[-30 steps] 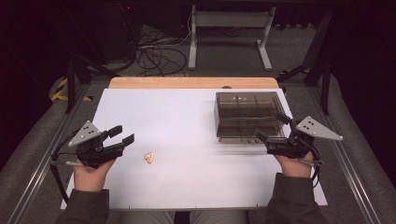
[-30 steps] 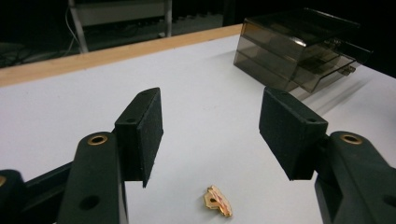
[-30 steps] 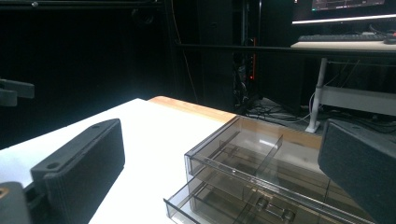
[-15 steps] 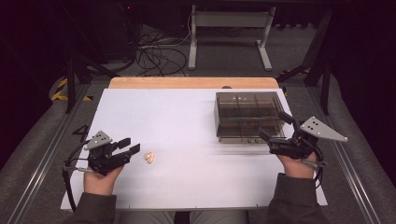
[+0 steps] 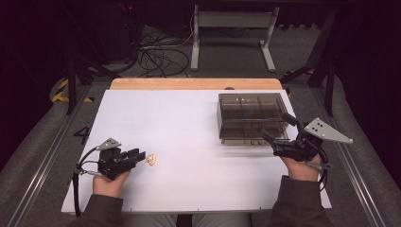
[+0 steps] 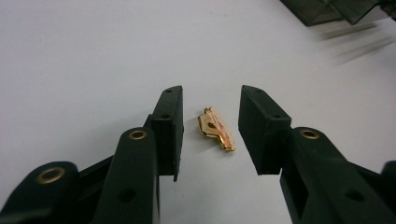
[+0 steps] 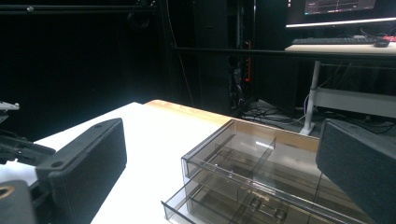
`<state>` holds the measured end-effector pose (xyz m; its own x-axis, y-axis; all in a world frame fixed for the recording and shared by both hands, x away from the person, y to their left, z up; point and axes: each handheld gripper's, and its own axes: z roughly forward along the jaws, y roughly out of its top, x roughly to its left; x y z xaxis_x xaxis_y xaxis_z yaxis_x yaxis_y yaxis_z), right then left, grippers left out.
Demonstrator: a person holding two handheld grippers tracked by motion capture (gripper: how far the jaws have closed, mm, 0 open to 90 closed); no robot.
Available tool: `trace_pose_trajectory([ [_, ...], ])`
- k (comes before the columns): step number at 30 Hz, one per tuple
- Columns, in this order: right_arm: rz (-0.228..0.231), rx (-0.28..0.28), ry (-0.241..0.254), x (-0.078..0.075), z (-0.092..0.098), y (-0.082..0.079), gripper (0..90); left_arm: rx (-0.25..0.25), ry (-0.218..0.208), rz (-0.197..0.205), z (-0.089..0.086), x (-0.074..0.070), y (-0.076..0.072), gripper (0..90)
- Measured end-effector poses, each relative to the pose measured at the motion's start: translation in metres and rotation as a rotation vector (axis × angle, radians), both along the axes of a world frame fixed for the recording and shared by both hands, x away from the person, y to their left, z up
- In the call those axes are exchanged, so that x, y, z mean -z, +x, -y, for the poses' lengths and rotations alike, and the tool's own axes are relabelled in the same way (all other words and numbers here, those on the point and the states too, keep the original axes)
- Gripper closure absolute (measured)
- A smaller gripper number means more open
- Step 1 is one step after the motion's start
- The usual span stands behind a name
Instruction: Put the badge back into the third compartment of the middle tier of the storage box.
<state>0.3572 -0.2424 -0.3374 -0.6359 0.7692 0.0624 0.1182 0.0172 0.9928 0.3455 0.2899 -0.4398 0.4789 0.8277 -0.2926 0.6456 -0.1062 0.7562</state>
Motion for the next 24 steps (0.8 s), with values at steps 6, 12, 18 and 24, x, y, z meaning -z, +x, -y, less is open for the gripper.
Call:
trace_pose_trajectory([
  [6, -0.002, 0.0, 0.002, -0.001, 0.0, 0.0, 2.5, -0.001, -0.027, -0.036, 0.001, 0.006, 0.004, 65.8],
  [12, -0.003, 0.002, 0.004, -0.001, 0.0, -0.001, 2.8, 0.01, -0.046, -0.079, 0.003, 0.01, 0.009, 70.7],
  [18, -0.009, 0.004, 0.003, -0.001, 0.0, -0.001, 2.8, -0.001, -0.059, -0.118, 0.003, 0.016, 0.014, 74.4],
  [24, -0.01, 0.004, 0.003, -0.001, 0.0, -0.001, 2.9, 0.012, -0.072, -0.137, 0.004, 0.018, 0.016, 78.7],
])
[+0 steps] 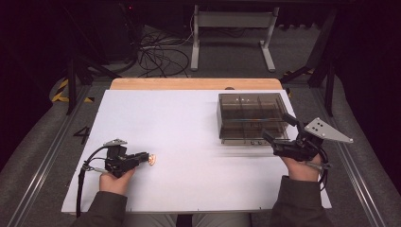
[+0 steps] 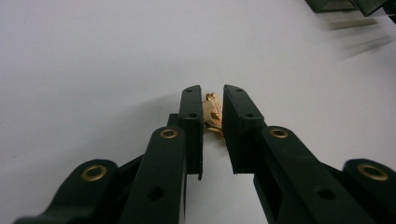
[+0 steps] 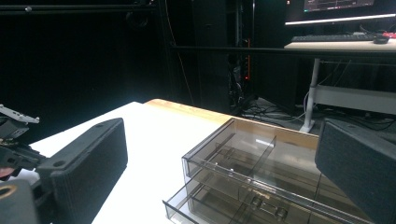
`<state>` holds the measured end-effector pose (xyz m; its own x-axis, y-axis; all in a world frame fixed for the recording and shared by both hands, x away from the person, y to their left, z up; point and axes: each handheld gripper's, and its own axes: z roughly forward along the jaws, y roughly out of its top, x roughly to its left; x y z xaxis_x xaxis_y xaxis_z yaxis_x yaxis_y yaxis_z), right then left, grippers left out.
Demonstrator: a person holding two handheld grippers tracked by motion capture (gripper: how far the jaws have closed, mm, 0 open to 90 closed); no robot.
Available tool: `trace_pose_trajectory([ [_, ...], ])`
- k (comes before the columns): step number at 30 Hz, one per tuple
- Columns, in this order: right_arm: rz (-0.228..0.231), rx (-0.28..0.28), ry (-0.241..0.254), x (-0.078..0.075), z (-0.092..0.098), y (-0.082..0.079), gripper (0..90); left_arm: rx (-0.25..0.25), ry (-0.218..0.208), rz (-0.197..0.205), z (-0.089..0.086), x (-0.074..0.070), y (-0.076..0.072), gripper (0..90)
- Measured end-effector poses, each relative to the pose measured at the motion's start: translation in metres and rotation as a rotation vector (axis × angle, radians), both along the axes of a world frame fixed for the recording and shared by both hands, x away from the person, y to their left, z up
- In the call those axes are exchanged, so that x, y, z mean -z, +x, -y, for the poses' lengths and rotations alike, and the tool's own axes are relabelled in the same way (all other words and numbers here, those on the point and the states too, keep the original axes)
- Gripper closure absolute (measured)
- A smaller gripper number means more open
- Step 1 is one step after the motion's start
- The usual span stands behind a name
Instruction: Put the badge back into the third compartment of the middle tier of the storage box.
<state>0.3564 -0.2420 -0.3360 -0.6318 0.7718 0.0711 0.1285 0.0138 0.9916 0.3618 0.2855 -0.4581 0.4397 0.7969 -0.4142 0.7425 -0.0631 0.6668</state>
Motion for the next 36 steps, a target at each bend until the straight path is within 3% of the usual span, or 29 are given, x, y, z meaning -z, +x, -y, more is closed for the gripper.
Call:
trace_pose_trajectory([
  [17, -0.002, -0.003, 0.0, -0.001, -0.001, -0.001, 3.0, 0.015, -0.049, -0.019, 0.002, 0.004, 0.004, 84.2],
  [24, -0.001, -0.002, -0.002, -0.001, -0.002, -0.001, 3.2, 0.037, -0.053, 0.024, 0.007, 0.0, 0.001, 86.7],
  [30, -0.001, -0.001, -0.002, -0.001, -0.001, -0.001, 3.2, 0.073, -0.004, 0.085, 0.017, -0.005, -0.002, 87.9],
  [36, -0.004, -0.003, 0.002, -0.001, -0.001, -0.001, 3.3, 0.072, 0.017, 0.103, 0.02, -0.006, -0.004, 88.2],
])
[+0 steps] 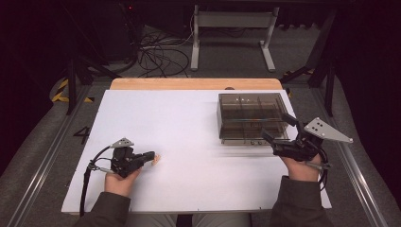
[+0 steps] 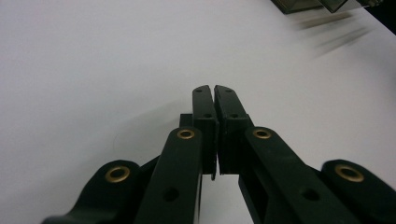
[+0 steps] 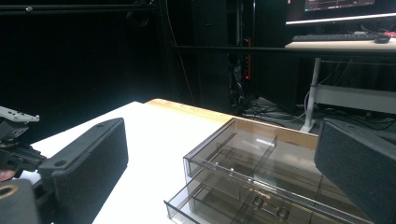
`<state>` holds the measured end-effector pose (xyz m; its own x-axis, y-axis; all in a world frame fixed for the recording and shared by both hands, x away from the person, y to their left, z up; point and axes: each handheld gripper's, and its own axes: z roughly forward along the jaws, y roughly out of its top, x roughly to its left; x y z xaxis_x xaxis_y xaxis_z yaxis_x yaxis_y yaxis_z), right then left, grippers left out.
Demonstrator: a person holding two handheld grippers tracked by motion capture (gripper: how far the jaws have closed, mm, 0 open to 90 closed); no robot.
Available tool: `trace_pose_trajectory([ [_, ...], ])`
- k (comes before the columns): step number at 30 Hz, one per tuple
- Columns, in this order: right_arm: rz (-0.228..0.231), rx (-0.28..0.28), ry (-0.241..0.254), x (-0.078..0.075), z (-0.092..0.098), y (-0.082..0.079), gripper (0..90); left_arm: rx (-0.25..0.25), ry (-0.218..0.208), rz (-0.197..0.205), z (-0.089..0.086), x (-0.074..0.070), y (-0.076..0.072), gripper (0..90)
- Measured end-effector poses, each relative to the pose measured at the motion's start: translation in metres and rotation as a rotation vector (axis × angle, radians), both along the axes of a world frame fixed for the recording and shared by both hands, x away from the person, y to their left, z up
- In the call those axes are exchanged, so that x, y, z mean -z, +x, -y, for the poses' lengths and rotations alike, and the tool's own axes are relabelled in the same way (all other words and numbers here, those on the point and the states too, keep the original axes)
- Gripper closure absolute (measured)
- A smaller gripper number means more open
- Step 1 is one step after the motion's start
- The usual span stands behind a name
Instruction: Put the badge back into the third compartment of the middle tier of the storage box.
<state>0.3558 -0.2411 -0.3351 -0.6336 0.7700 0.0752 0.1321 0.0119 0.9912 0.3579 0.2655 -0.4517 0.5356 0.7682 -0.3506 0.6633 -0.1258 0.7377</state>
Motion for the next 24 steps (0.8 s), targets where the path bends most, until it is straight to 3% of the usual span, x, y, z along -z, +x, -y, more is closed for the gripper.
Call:
trace_pose_trajectory([
  [5, 0.004, 0.002, 0.002, 0.0, 0.001, 0.0, 3.3, -0.009, 0.047, 0.033, 0.003, -0.004, -0.003, 88.2],
  [14, -0.002, 0.001, 0.004, 0.002, 0.001, 0.001, 3.3, -0.004, 0.088, 0.11, 0.011, -0.015, -0.01, 88.2],
  [19, -0.003, 0.004, 0.01, 0.002, 0.003, 0.001, 3.3, 0.007, 0.096, 0.138, 0.017, -0.022, -0.013, 88.2],
  [22, 0.004, 0.002, 0.014, 0.001, 0.003, 0.0, 3.4, 0.018, 0.131, 0.162, 0.022, -0.026, -0.012, 88.1],
  [24, 0.004, 0.001, 0.012, 0.001, 0.003, 0.0, 3.4, 0.022, 0.132, 0.16, 0.024, -0.027, -0.012, 88.2],
])
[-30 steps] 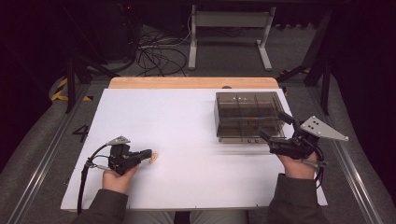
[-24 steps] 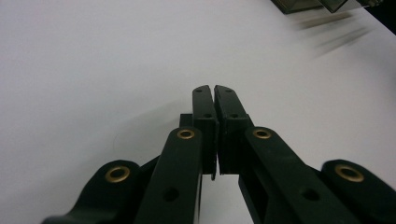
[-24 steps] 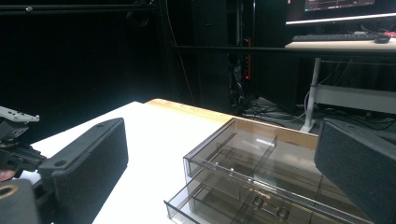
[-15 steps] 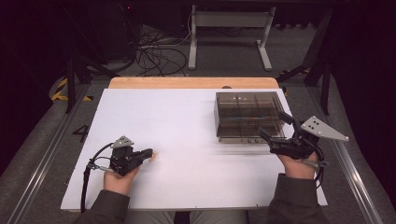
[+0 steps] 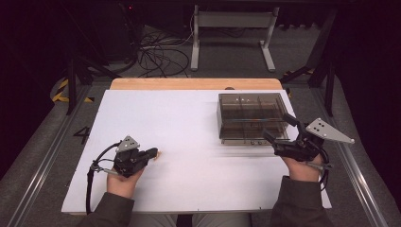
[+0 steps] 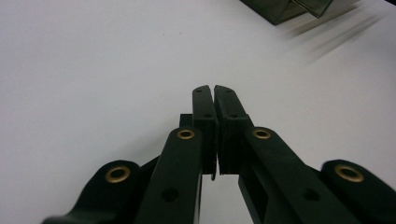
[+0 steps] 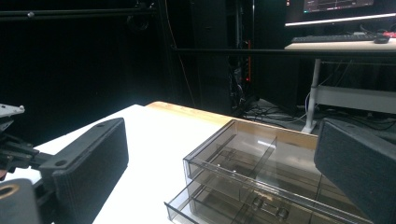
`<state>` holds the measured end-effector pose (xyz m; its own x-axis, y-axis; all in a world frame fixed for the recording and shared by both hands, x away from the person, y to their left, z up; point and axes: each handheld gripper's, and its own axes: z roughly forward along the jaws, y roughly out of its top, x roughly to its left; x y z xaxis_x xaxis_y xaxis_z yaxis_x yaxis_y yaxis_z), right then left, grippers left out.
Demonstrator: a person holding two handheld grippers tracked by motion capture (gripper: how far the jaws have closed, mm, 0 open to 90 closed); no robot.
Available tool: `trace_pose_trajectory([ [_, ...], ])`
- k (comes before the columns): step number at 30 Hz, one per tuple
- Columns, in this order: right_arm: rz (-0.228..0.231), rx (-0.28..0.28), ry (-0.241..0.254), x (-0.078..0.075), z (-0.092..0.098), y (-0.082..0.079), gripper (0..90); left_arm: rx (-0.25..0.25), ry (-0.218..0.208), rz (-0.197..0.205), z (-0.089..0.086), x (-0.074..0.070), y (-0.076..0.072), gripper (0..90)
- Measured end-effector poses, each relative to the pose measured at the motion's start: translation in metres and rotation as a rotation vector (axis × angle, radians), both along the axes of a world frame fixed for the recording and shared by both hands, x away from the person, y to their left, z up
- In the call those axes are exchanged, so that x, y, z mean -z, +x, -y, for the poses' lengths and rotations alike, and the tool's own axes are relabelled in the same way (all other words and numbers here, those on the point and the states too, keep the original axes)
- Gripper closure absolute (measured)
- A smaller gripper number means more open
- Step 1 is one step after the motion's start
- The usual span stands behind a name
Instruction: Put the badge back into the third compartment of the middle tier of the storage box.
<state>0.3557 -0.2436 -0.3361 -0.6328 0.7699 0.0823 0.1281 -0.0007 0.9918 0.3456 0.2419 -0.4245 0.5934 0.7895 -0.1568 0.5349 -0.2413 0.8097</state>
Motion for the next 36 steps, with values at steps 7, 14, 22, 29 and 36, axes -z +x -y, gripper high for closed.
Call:
trace_pose_trajectory([
  [7, -0.004, 0.003, 0.005, 0.001, 0.002, 0.0, 3.5, 0.021, 0.009, 0.024, 0.01, -0.007, 0.003, 88.1],
  [14, -0.004, 0.0, 0.003, 0.001, 0.002, 0.001, 3.5, 0.056, 0.042, 0.044, 0.027, -0.016, 0.006, 88.2],
  [22, -0.003, -0.004, 0.01, 0.002, 0.003, 0.001, 3.5, 0.085, 0.069, 0.077, 0.046, -0.028, 0.013, 88.2],
  [29, 0.002, -0.012, 0.012, 0.002, 0.004, 0.001, 3.7, 0.107, 0.08, 0.096, 0.061, -0.036, 0.021, 88.1],
  [36, 0.005, -0.01, 0.024, 0.001, 0.007, 0.0, 3.7, 0.133, 0.094, 0.124, 0.079, -0.046, 0.027, 88.2],
])
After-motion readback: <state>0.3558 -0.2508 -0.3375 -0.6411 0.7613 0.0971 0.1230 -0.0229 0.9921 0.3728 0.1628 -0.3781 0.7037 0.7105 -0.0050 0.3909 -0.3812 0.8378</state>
